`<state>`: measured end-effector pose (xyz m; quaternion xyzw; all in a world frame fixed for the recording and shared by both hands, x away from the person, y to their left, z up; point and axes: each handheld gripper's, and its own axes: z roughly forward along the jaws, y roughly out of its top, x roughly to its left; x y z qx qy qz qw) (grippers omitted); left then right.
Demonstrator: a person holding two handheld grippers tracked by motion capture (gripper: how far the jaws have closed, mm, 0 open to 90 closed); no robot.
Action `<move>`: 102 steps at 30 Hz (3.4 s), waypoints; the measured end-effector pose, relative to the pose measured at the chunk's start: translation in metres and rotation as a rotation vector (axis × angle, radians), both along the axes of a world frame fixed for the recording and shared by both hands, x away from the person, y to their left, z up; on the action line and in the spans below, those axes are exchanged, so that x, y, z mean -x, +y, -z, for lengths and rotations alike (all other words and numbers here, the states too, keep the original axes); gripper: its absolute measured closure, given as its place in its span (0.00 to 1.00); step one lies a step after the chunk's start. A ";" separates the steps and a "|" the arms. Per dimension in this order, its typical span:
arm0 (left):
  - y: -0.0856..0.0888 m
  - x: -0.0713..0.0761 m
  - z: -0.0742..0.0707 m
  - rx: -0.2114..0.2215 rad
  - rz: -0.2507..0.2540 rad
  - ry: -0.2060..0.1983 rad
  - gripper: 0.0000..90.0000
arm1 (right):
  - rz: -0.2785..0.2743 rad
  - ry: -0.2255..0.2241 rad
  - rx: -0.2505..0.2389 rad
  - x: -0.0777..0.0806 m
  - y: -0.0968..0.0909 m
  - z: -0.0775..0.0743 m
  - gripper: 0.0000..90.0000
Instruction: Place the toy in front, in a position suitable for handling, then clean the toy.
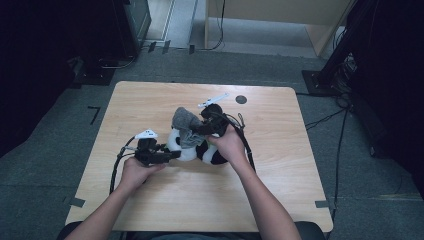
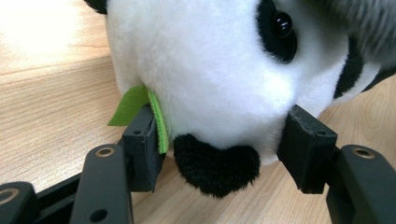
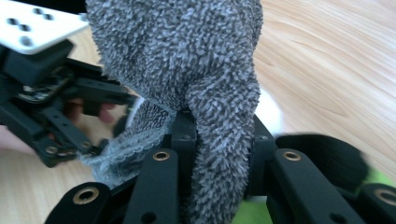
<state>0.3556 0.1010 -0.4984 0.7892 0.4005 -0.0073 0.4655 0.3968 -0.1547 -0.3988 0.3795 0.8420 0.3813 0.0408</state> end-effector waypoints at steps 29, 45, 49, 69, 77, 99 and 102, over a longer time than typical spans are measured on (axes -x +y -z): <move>-0.001 0.000 0.000 -0.006 0.003 -0.012 0.42 | 0.131 -0.061 -0.046 -0.005 -0.055 -0.042 0.82; -0.001 0.000 0.000 -0.007 -0.001 -0.006 0.41 | -0.058 0.035 -0.075 -0.013 0.034 -0.003 0.82; -0.002 0.000 0.000 -0.009 -0.005 -0.008 0.41 | -0.032 0.028 -0.067 -0.011 0.019 0.006 0.81; -0.003 0.000 0.000 -0.014 -0.005 0.001 0.41 | 0.127 -0.049 0.018 0.000 -0.064 -0.005 0.82; -0.002 -0.001 0.000 -0.012 -0.004 -0.002 0.40 | 0.160 -0.063 -0.163 0.018 -0.101 -0.020 0.83; -0.004 0.001 0.000 -0.022 0.003 -0.021 0.40 | 0.127 -0.073 -0.133 0.038 -0.109 0.035 0.82; -0.004 0.001 0.000 -0.021 0.002 -0.024 0.40 | 0.128 -0.054 -0.151 0.039 -0.116 0.039 0.82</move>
